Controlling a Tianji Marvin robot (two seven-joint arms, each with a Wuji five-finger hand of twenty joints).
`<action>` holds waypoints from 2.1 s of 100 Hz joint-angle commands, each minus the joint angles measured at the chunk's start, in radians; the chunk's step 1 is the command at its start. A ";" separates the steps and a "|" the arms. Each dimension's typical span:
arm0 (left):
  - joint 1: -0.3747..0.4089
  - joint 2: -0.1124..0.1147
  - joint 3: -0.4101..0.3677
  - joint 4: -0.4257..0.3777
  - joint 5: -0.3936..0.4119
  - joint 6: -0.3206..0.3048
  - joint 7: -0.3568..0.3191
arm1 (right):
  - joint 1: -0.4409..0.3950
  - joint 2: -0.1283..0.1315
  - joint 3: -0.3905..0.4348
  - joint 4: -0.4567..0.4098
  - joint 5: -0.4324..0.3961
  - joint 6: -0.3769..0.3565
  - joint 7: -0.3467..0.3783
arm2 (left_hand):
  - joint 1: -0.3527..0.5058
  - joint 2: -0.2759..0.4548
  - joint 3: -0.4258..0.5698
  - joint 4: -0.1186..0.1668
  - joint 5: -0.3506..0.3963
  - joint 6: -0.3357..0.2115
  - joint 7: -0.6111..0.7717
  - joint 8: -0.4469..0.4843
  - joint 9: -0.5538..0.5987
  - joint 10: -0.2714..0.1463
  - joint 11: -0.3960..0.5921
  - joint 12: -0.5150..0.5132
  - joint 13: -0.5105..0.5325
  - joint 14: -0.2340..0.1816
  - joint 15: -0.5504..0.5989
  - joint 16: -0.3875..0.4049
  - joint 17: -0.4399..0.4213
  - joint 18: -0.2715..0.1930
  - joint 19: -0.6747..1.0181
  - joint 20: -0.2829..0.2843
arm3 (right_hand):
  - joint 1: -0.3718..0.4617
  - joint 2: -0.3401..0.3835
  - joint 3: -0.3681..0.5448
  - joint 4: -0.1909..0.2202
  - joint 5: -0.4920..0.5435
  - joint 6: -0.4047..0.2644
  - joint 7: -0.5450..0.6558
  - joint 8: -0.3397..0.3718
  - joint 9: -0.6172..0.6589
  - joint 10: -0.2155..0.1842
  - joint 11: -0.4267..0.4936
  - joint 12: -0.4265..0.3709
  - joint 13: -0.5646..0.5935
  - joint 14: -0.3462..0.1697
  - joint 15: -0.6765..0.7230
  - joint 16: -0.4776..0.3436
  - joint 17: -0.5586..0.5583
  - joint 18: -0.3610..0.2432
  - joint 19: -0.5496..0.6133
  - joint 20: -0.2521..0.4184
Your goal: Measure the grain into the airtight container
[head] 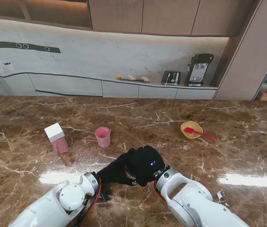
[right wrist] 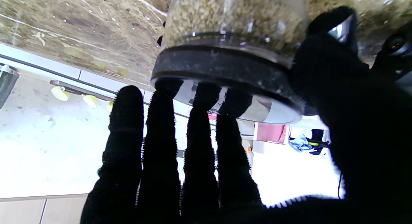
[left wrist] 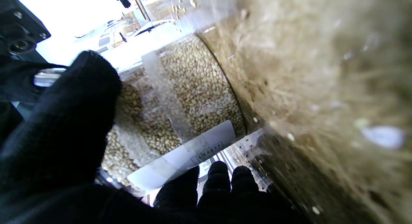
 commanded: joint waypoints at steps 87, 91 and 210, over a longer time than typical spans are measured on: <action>0.042 0.008 0.019 0.063 0.012 0.025 -0.015 | -0.014 -0.007 0.040 -0.045 0.133 0.031 0.183 | 0.035 0.130 0.077 0.071 0.090 -0.060 0.080 0.001 -0.030 0.000 -0.009 -0.004 -0.035 0.179 -0.009 0.005 0.098 0.413 0.112 0.016 | -0.136 0.047 0.020 -0.023 -0.094 0.042 -0.092 -0.056 -0.091 0.031 -0.129 -0.115 -0.035 -0.032 -0.114 -0.064 -0.060 0.047 -0.046 0.002; 0.042 0.008 0.018 0.062 0.012 0.025 -0.016 | -0.011 -0.008 0.039 -0.044 0.148 0.036 0.191 | 0.035 0.129 0.077 0.071 0.090 -0.061 0.080 0.001 -0.031 0.000 -0.009 -0.004 -0.036 0.178 -0.009 0.005 0.098 0.413 0.112 0.016 | -0.136 0.048 0.016 -0.023 -0.091 0.045 -0.089 -0.056 -0.083 0.029 -0.123 -0.111 -0.023 -0.033 -0.097 -0.051 -0.050 0.042 -0.037 0.005; 0.044 0.010 0.017 0.057 0.015 0.030 -0.017 | 0.027 -0.008 -0.028 0.018 0.043 0.080 0.074 | 0.033 0.129 0.079 0.070 0.091 -0.061 0.082 0.002 -0.030 -0.001 -0.008 -0.002 -0.036 0.179 -0.008 0.006 0.098 0.413 0.113 0.017 | -0.211 0.293 -0.166 0.015 0.023 -0.012 0.031 0.006 0.142 -0.013 0.011 0.003 0.243 -0.114 0.249 0.116 0.180 -0.021 0.265 -0.017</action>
